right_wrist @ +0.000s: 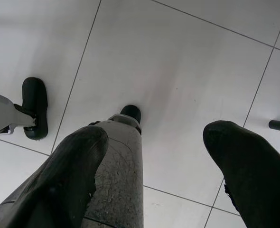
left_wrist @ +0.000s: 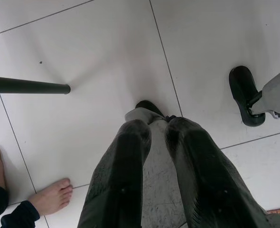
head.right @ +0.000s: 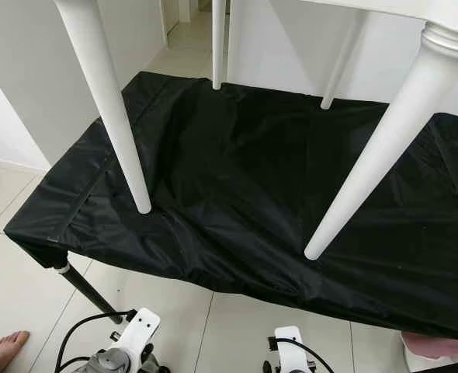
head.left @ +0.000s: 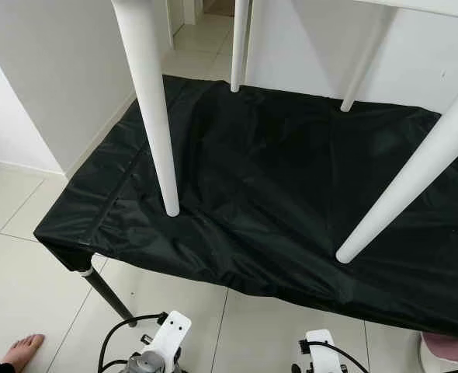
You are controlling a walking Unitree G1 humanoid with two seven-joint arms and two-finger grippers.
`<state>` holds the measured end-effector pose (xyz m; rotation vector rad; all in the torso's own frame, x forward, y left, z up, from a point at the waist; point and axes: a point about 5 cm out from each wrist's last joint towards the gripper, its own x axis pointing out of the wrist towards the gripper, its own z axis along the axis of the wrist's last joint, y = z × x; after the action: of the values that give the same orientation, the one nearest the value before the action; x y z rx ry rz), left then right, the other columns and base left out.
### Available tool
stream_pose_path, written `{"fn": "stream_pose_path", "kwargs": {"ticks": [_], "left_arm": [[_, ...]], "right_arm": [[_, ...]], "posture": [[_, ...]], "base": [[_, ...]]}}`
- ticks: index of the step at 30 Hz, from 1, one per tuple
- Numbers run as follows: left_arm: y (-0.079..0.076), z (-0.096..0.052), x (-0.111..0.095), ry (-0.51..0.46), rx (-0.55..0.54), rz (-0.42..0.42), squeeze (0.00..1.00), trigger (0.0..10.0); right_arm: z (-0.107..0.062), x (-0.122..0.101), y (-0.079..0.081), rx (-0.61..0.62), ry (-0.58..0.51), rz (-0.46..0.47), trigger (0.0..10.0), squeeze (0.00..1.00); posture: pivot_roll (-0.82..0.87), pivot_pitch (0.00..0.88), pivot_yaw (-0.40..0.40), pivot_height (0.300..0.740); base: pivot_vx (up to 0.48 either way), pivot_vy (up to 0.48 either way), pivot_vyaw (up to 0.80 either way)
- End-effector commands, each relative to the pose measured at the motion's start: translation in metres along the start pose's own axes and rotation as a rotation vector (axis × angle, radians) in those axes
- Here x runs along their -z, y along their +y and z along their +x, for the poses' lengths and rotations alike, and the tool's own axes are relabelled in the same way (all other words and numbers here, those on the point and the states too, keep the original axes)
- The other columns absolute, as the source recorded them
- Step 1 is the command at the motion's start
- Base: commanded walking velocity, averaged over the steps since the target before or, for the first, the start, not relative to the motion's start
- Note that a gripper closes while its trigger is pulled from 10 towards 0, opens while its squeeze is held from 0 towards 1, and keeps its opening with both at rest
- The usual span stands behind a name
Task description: Building children table
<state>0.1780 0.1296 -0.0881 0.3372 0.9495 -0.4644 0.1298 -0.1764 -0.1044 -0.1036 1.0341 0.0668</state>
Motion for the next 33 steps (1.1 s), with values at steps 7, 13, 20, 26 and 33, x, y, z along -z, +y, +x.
{"fn": "stream_pose_path", "kwargs": {"ticks": [7,13,20,26,33], "left_arm": [[0.0027,-0.0006,0.0031,0.025,0.0,0.006,0.0,10.0],[0.0028,-0.0004,0.0024,0.025,0.001,0.004,0.0,10.0],[0.0025,-0.0002,0.0021,0.026,0.001,0.003,0.0,10.0],[0.0026,-0.0002,0.0017,0.026,0.002,0.002,0.0,10.0],[0.0024,-0.0001,0.0015,0.025,0.003,-0.003,0.0,10.0]], "right_arm": [[-0.0048,0.0244,0.0078,-0.036,0.105,0.012,10.0,0.0],[-0.0046,0.0238,0.0071,-0.034,0.105,0.013,10.0,0.0],[-0.0045,0.0236,0.0064,-0.033,0.106,0.011,10.0,0.0],[-0.0045,0.0234,0.006,-0.033,0.107,0.012,10.0,0.0],[-0.0045,0.0235,0.0055,-0.034,0.108,0.01,10.0,0.0]], "posture": [[0.05,0.0,-0.008,0.74],[0.06,0.0,-0.013,0.74],[0.06,0.0,-0.014,0.74],[0.06,0.0,-0.014,0.74],[0.06,0.0,-0.017,0.74]], "base": [[0.0,0.0,0.0],[0.0,0.0,0.0],[0.0,0.0,0.0],[0.0,0.0,0.0],[0.0,0.0,0.0]]}}
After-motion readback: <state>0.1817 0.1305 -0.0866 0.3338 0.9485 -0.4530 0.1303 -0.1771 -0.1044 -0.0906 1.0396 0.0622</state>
